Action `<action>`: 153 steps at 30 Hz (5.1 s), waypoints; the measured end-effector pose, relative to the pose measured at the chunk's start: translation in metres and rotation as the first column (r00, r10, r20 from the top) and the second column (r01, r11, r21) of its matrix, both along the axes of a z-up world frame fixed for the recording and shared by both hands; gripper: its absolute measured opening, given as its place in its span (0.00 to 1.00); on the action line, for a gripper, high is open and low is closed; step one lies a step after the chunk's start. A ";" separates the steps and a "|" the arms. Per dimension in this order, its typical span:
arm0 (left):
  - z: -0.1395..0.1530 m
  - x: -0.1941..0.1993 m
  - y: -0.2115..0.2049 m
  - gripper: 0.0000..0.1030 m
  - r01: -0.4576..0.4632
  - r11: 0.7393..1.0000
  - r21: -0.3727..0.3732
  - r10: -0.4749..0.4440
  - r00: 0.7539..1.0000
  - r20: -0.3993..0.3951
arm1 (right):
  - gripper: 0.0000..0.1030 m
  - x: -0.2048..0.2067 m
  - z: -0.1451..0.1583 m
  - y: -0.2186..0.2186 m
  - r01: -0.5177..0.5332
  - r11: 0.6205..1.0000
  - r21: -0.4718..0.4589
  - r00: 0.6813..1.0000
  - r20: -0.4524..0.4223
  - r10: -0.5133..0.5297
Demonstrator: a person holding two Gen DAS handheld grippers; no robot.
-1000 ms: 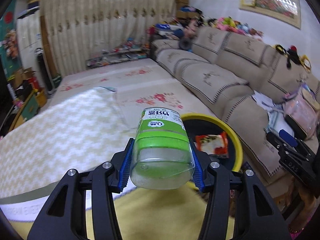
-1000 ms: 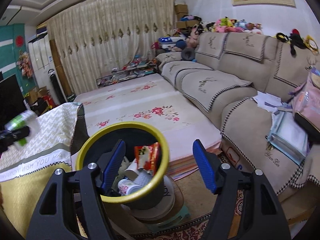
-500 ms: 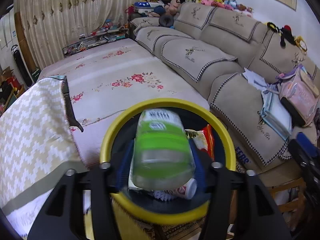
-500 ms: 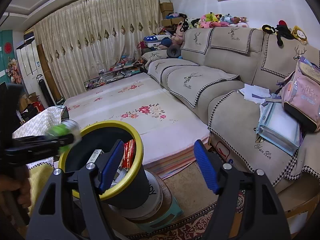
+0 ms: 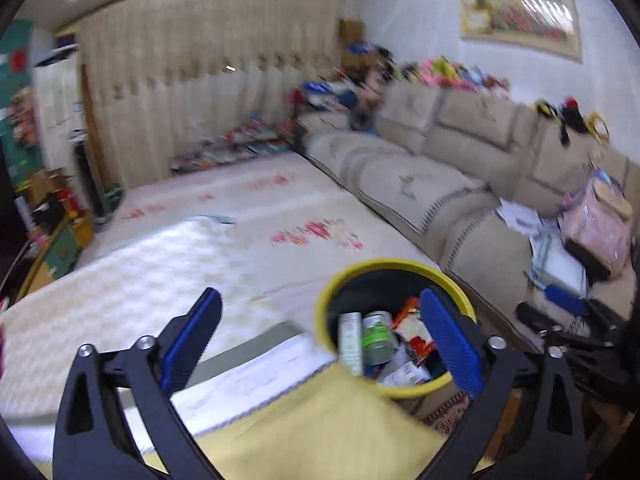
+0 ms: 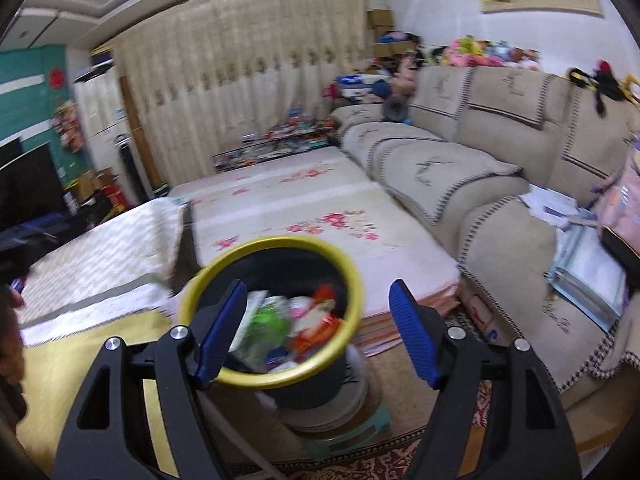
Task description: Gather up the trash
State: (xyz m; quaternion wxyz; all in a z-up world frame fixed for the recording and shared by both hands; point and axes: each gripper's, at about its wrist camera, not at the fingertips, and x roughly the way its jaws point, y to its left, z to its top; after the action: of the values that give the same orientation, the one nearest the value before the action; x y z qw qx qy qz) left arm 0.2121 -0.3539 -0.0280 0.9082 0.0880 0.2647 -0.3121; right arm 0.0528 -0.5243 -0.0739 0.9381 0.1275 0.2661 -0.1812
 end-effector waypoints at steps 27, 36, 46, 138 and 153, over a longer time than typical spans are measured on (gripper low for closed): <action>0.011 -0.171 0.318 0.95 -0.603 0.796 -0.055 0.606 0.791 0.083 | 0.93 -0.035 0.065 0.138 -0.302 0.944 -0.135 0.946 0.084 0.315; 0.028 -0.182 0.313 0.95 -0.612 0.787 -0.078 0.617 0.779 0.110 | 0.93 -0.026 0.062 0.139 -0.325 0.939 -0.114 0.940 0.074 0.334; 0.026 -0.177 0.308 0.95 -0.609 0.790 -0.067 0.613 0.784 0.101 | 0.93 -0.024 0.066 0.138 -0.310 0.944 -0.117 0.943 0.090 0.320; -0.004 -0.110 0.316 0.95 -0.578 0.814 -0.048 0.574 0.815 -0.076 | 0.93 -0.004 0.047 0.144 -0.352 0.929 -0.118 0.934 0.025 0.357; -0.087 0.107 0.381 0.95 -0.643 0.754 0.135 0.656 0.731 -0.186 | 0.93 0.204 -0.020 0.191 -0.489 0.872 0.030 0.850 -0.209 0.484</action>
State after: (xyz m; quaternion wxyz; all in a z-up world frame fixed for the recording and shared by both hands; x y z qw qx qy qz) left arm 0.3192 0.0272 -0.1146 0.9211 -0.0175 0.3880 0.0253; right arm 0.2564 -0.3336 -0.0941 0.9215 0.0247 0.3847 0.0465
